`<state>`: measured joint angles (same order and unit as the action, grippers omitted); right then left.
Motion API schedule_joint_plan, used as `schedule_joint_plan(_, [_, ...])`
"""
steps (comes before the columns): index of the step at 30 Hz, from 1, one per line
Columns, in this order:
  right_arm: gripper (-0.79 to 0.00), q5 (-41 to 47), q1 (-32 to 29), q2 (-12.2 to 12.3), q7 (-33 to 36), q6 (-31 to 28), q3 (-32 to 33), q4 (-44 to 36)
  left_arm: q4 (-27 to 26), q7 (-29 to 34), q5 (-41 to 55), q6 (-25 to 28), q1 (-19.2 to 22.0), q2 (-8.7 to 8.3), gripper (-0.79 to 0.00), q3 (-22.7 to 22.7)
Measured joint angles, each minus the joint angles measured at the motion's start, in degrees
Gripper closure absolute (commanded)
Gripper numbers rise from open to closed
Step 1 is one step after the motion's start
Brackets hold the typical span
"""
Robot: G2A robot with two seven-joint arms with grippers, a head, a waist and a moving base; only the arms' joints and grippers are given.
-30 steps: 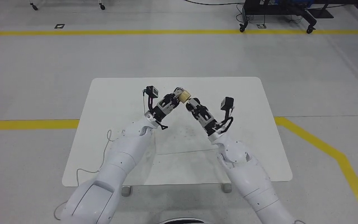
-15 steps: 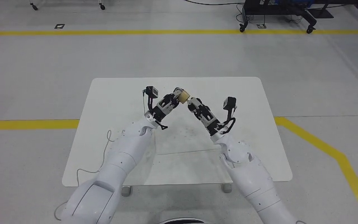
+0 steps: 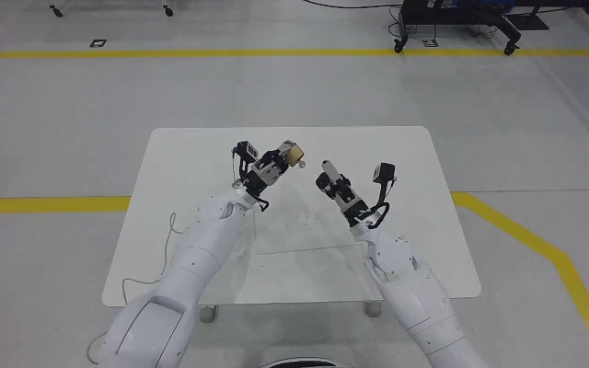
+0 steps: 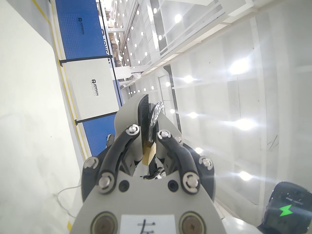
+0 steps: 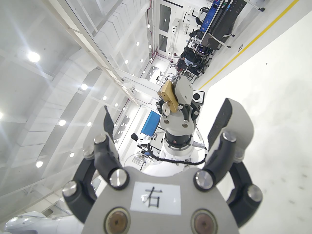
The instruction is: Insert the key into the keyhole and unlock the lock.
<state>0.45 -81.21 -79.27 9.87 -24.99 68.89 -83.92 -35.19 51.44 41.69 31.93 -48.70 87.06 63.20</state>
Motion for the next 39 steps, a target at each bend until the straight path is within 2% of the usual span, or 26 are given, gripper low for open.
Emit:
schedule_joint_plan(7, [-0.785,0.24,-0.12,-0.01,-0.15,0.17,0.00,-0.12,-0.72,-0.83,-0.18,0.19,-0.42,-0.06,0.000,0.21])
schedule_joint_plan(10, [-0.785,5.13,-0.90,-0.09,2.37,0.83,-0.41,-1.01,-3.54,-2.53,-0.94,1.29,-2.21,-0.40,0.000,0.91])
schedule_joint_plan(11, [-0.757,7.03,-0.92,-0.03,3.95,1.18,-0.25,-1.14,-4.32,-2.56,-1.01,1.53,-2.83,-0.47,0.000,1.02])
schedule_joint_plan(12, [-0.643,9.15,-0.81,0.06,5.99,1.94,-0.01,-1.25,-5.22,-2.49,-1.11,1.60,-3.58,-0.52,0.000,1.05])
schedule_joint_plan(13, [-0.594,10.43,-0.65,0.12,7.35,2.70,0.12,-1.31,-5.75,-2.47,-1.28,1.55,-4.04,-0.55,0.000,1.04])
schedule_joint_plan(14, [-0.640,11.45,-0.44,0.17,8.47,3.60,0.18,-1.33,-6.19,-2.52,-1.62,1.59,-4.39,-0.60,0.000,1.03])
schedule_joint_plan(16, [-0.637,12.69,0.14,0.21,10.00,5.70,0.13,-1.35,-7.04,-3.09,-2.79,2.40,-5.03,-0.75,0.000,1.15])
schedule_joint_plan(17, [-0.591,12.91,0.38,0.21,10.36,6.51,0.02,-1.34,-7.42,-3.33,-3.12,2.80,-5.31,-0.82,0.000,1.29])
schedule_joint_plan(19, [-0.388,12.46,0.99,0.20,10.41,8.03,-0.27,-1.29,-8.40,-3.64,-3.47,3.49,-5.97,-1.01,0.000,1.73])
schedule_joint_plan(22, [-0.317,10.59,1.71,0.10,9.47,9.65,-1.16,-1.52,-9.78,-3.80,-3.97,4.03,-6.84,-1.28,0.000,2.31])
schedule_joint_plan(27, [-0.271,10.44,2.28,-0.04,9.47,11.83,-2.26,-2.26,-11.72,-3.89,-4.66,4.21,-8.06,-1.61,0.000,2.89])
schedule_joint_plan(34, [-0.249,13.51,2.48,-0.04,11.46,12.45,-2.31,-2.08,-12.99,-4.01,-5.17,3.93,-8.79,-1.96,0.000,3.61])
schedule_joint_plan(36, [-0.200,14.70,2.57,-0.05,11.95,12.41,-2.18,-1.88,-13.24,-4.23,-5.52,4.06,-8.92,-2.01,0.000,3.66])
schedule_joint_plan(39, [-0.175,16.27,2.76,-0.03,12.91,12.47,-1.99,-1.59,-13.49,-4.57,-5.98,4.12,-9.03,-2.06,0.000,3.67])
